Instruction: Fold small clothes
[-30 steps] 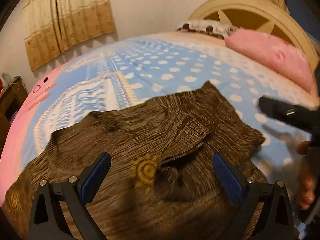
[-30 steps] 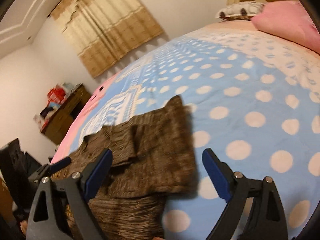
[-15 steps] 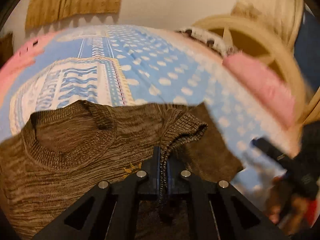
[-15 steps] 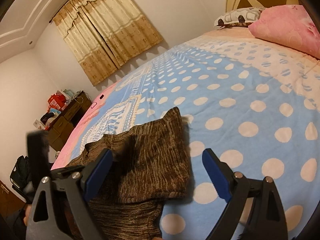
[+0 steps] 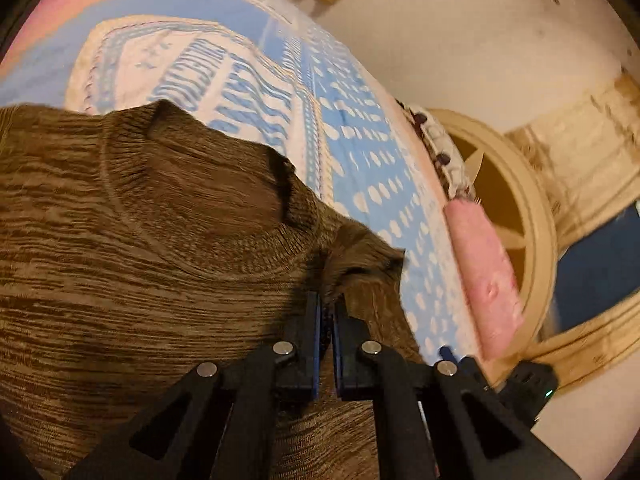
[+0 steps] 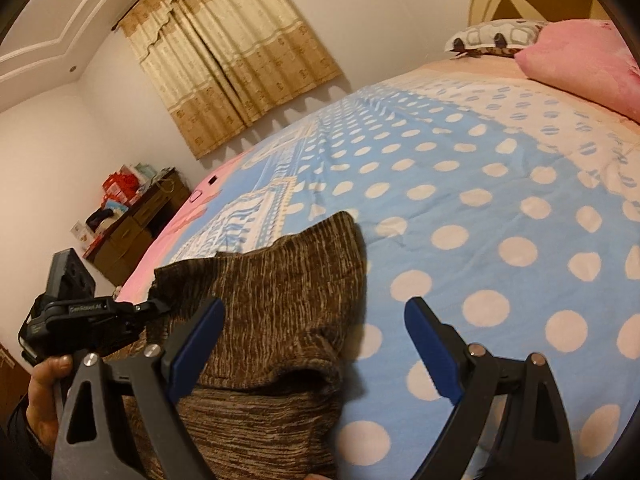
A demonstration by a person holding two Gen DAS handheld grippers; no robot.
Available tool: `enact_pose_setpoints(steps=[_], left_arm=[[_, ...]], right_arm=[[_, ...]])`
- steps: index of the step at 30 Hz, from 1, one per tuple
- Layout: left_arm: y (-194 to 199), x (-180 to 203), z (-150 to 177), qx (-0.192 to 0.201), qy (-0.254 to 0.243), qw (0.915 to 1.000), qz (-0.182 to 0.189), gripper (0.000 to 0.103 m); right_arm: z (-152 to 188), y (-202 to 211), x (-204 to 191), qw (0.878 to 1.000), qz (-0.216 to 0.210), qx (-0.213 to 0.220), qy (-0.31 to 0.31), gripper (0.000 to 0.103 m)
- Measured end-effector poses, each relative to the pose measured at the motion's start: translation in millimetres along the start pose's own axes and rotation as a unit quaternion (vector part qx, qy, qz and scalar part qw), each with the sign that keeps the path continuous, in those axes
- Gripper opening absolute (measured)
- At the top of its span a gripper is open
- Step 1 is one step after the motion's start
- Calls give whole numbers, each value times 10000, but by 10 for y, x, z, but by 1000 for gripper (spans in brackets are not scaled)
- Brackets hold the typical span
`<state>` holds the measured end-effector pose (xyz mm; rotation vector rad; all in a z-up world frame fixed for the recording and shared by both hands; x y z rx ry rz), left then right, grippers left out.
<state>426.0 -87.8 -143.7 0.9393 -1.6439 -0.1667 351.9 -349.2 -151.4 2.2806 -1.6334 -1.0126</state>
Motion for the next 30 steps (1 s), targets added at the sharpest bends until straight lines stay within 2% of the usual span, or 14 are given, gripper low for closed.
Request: enact_pose_setpoints(steps=[6, 9, 12, 14, 16, 17, 20, 23, 28, 30], left_arm=[[193, -150, -92, 186, 177, 9997, 4, 4], [127, -175, -46, 20, 74, 10000, -30, 4], [19, -110, 5, -104, -156, 9993, -332, 5], [-55, -108, 10, -190, -137, 9989, -397, 13], [-143, -136, 22, -292, -67, 9984, -484, 53], [-173, -150, 30, -180, -57, 9987, -484, 57], [-247, -181, 46, -55, -109, 9981, -602, 58], [-279, -119, 63, 61, -366, 9968, -711, 62], [-443, 49, 98, 222, -1039, 9838, -1447, 62], [-491, 69, 89, 245, -1067, 9835, -1440, 61]], right_arm=[[55, -60, -103, 9996, -156, -111, 204, 94], [79, -91, -140, 9993, -169, -160, 287, 94], [117, -125, -165, 9992, -154, -208, 299, 94], [119, -139, -168, 9992, -120, -226, 301, 94], [115, -143, -160, 9993, -97, -232, 275, 94], [123, -142, -158, 9993, -83, -232, 264, 94], [125, -147, -138, 9994, -58, -238, 225, 94], [125, -149, -133, 9994, -63, -239, 231, 94], [129, -162, -124, 9994, -70, -263, 222, 94], [139, -166, -123, 9993, -63, -278, 235, 94]])
Point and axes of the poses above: each gripper's, at about its wrist camera, not at the fingertips, and y roughly against the way its jaws point, x to its right, z to its underside, the point moved 3 cm from there along -y, roughly the way its jaws point, and after that the axes turned 4 degrees about y, right-handed, at the moved point
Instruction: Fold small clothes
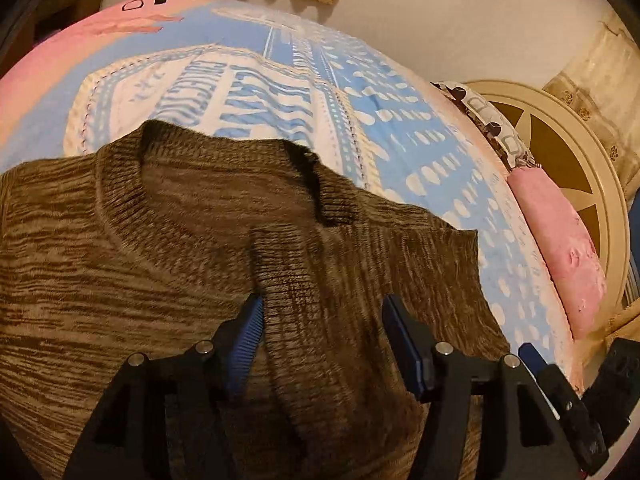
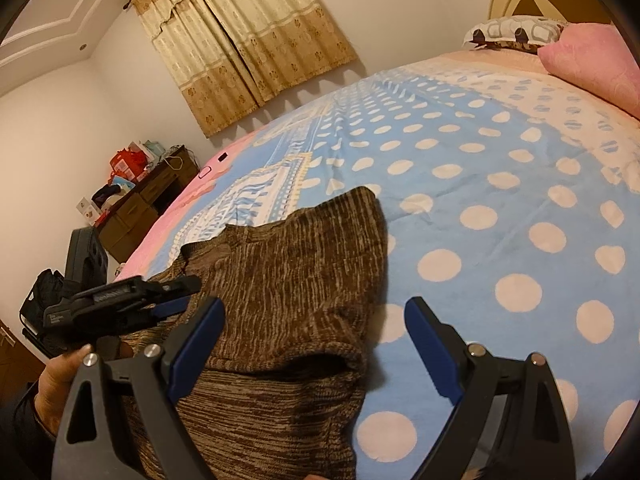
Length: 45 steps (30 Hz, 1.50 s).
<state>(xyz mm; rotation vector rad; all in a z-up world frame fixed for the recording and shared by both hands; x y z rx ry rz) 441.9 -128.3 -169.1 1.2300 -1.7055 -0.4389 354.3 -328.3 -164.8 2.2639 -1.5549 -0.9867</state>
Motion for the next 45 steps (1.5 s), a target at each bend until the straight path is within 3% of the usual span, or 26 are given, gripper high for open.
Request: enact_pose_setpoints(steps=[1, 2, 3, 4, 5, 7, 10, 14, 22, 26, 29, 32, 34, 36, 39, 45], left_arm=[[-9, 3, -3, 22, -19, 10000, 6, 59], [-9, 5, -4, 43, -39, 10000, -5, 49], [-17, 12, 0, 9, -87, 10000, 29, 12], [-29, 9, 8, -98, -132, 9998, 78, 7], [-4, 2, 10, -67, -103, 9999, 72, 7], [171, -27, -21, 174, 21, 9989, 433, 6], [436, -38, -70, 385, 91, 9976, 563, 7], [593, -182, -96, 356, 136, 9982, 469, 7], [360, -273, 40, 138, 80, 9993, 337, 7], [292, -194, 86, 151, -195, 9993, 292, 7], [269, -186, 109, 195, -334, 9992, 35, 8], [273, -281, 109, 171, -531, 9973, -483, 10], [334, -400, 107, 195, -534, 9968, -555, 21], [425, -561, 110, 206, -473, 9952, -826, 22], [620, -736, 120, 283, -357, 9954, -845, 22], [1102, -984, 279, 462, -482, 9921, -1058, 22]], right_arm=[[5, 1, -5, 10000, 8, -4, 11, 94], [7, 0, -7, 10000, 13, -2, 21, 94], [7, 2, -7, 10000, 12, -1, 21, 94], [6, -2, -7, 10000, 9, -1, 10, 94], [7, -3, -8, 10000, 4, -7, 8, 94], [9, -3, -12, 10000, -8, -11, 7, 94], [13, 3, -24, 10000, -17, -2, 10, 94], [20, 5, -23, 10000, -19, -9, 7, 94], [33, -2, -72, 9999, 2, -11, 138, 94], [30, 1, -176, 9989, -275, 10, 367, 94], [71, -40, -374, 9947, -609, -159, 811, 94], [176, -200, -523, 9892, -535, -664, 1195, 96], [209, -288, -491, 9883, -402, -940, 1134, 96], [208, -329, -396, 9895, -415, -1071, 874, 96], [193, -335, -314, 9906, -571, -1061, 644, 96], [252, -380, -420, 9868, -323, -1175, 1065, 101]])
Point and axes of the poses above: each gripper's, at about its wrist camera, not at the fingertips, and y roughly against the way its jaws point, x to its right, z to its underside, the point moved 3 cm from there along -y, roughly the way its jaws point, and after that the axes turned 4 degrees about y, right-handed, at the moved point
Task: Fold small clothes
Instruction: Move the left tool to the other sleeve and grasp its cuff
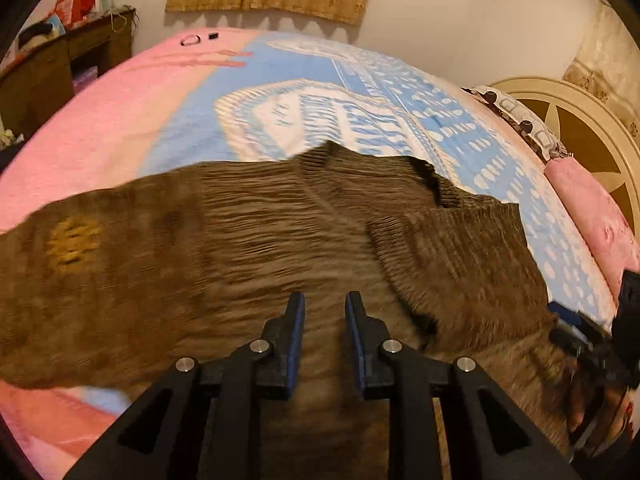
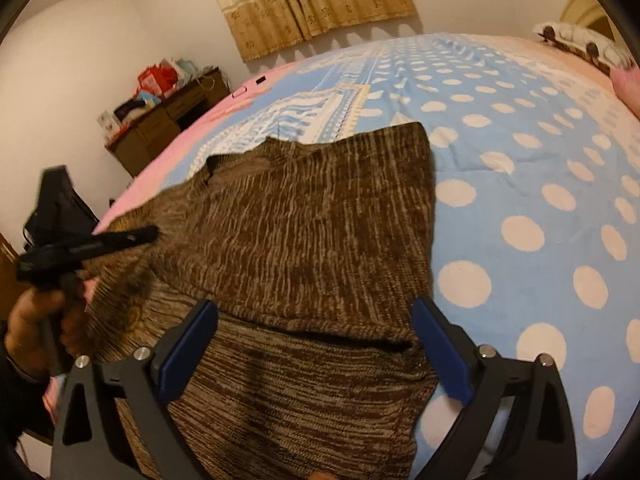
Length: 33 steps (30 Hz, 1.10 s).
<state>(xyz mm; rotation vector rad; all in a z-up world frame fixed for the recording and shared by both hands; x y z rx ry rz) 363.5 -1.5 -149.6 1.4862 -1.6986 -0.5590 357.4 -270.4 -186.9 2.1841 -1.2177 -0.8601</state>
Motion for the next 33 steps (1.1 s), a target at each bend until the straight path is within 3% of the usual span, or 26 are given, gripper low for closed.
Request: enact_pose_setpoints(steps=[5, 8, 10, 12, 16, 21, 24, 29, 33], left_arm=[[326, -371, 107, 134, -116, 9987, -482, 25], [507, -642, 150, 290, -42, 9963, -814, 44], [611, -821, 183, 415, 95, 9948, -929, 64], [700, -1017, 211, 527, 261, 9922, -1095, 69], [833, -1510, 270, 602, 687, 9851, -1459, 70], [1063, -2168, 331, 771, 1254, 9688, -1993, 70], [1135, -2374, 332, 962, 1347, 9610, -2214, 70], [1058, -2425, 236, 1146, 1163, 9582, -2349, 70], [919, -2460, 154, 1087, 1074, 9609, -2310, 70]], right_arm=[[-5, -3, 13, 10000, -20, 21, -9, 101], [-6, 0, 15, 10000, -52, 40, -41, 101], [-3, 2, 16, 10000, -37, 35, -27, 101], [-4, 2, 14, 10000, -11, 31, -6, 101], [-2, 12, 27, 10000, -29, 54, -23, 101], [5, 22, 17, 9999, -62, 82, -54, 101], [6, 20, 14, 9999, -56, 81, -50, 101], [7, 20, 15, 9999, -56, 83, -50, 101], [7, 20, 15, 9999, -58, 85, -50, 101]])
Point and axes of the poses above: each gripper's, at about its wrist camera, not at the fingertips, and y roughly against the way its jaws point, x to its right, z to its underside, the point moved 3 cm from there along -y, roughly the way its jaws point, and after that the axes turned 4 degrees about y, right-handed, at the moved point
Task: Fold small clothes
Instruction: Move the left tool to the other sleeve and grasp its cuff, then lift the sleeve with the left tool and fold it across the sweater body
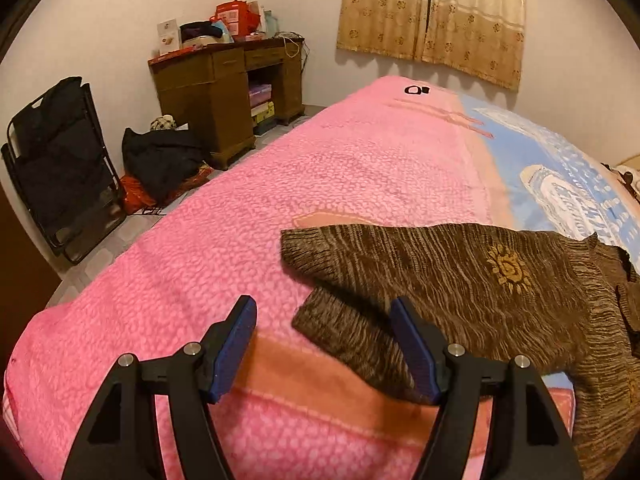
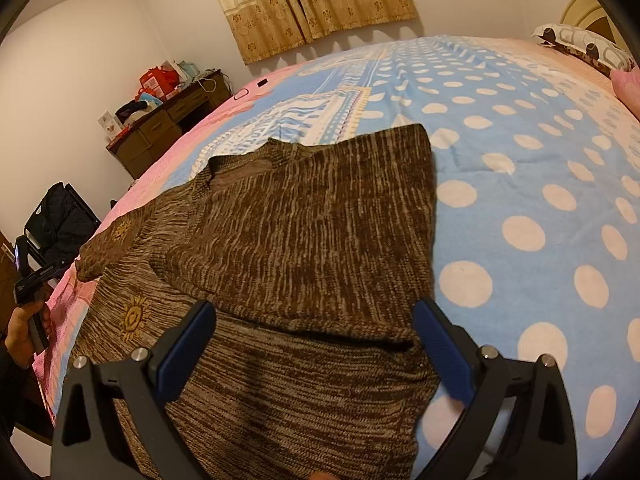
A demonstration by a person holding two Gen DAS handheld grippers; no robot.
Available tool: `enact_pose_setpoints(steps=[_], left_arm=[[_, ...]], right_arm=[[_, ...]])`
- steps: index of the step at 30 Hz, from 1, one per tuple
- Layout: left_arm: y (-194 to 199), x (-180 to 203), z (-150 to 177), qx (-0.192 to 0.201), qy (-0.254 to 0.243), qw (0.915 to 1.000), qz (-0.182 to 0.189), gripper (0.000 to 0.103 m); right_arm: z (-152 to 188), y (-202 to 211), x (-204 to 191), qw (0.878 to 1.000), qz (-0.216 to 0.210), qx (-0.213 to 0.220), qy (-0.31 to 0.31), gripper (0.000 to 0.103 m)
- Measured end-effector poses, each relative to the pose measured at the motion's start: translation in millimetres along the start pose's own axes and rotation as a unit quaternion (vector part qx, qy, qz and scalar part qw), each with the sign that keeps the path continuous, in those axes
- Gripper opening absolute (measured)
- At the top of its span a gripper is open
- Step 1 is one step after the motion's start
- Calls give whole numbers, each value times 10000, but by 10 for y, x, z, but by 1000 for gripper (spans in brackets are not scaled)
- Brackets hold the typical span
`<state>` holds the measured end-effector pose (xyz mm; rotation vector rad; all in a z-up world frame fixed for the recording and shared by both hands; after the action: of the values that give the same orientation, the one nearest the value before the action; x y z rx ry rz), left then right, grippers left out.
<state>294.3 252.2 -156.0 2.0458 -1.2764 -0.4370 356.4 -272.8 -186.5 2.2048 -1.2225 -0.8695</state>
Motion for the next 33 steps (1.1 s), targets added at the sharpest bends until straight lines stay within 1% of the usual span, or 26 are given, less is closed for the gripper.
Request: enact_pose_setpoints(steps=[2, 3, 4, 5, 7, 10, 13, 15, 17, 19, 21, 23, 26, 33], left_arm=[[-98, 17, 24, -180, -39, 9998, 44, 70], [-112, -32, 37, -248, 9, 9997, 80, 66], [-128, -37, 47, -317, 44, 9993, 167, 50], [-131, -46, 51, -342, 52, 9991, 227, 42], [-62, -28, 66, -329, 17, 9990, 287, 12], [139, -55, 103, -210, 157, 9991, 329, 12], [323, -97, 129, -33, 352, 9981, 505, 12], [401, -147, 196, -19, 511, 9972, 550, 12], [345, -164, 245, -144, 585, 9964, 594, 12], [243, -192, 333, -348, 638, 9961, 505, 12], [183, -202, 346, -445, 786, 9943, 573, 12], [178, -187, 336, -375, 816, 9944, 556, 12], [140, -176, 292, -376, 871, 9941, 536, 15], [28, -276, 156, -370, 1309, 9893, 524, 17]], right_arm=[[1, -1, 1, 10000, -1, 1, -1, 101], [0, -1, 0, 10000, -2, 2, -3, 101], [0, -1, 1, 10000, -2, 2, -2, 101], [1, -1, 1, 10000, -3, 2, -3, 101], [1, -3, 4, 10000, -8, 4, -7, 101], [-1, 3, 3, 10000, -10, 7, -10, 101], [1, 2, 3, 10000, -9, 8, -10, 101], [0, 0, 1, 10000, -6, 7, -8, 101], [2, 0, 3, 10000, -4, 7, -5, 101], [0, 1, 4, 10000, -2, 6, -4, 101], [-3, 1, 3, 10000, 5, 5, 2, 101], [-2, 3, 1, 10000, 5, 8, 1, 101], [-2, 3, 1, 10000, 3, 7, -1, 101], [-1, 2, 3, 10000, 4, 7, 1, 101]])
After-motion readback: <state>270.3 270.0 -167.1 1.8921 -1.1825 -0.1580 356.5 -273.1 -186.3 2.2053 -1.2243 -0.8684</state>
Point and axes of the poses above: each gripper's, at about its wrist camera, not at the fingertips, and y roughly against the way its jaws point, x to its right, z to its underside, the point moved 3 cm from there along -y, roughly the way its jaws point, and after that the axes turned 4 degrees about y, right-handed, at the moved point
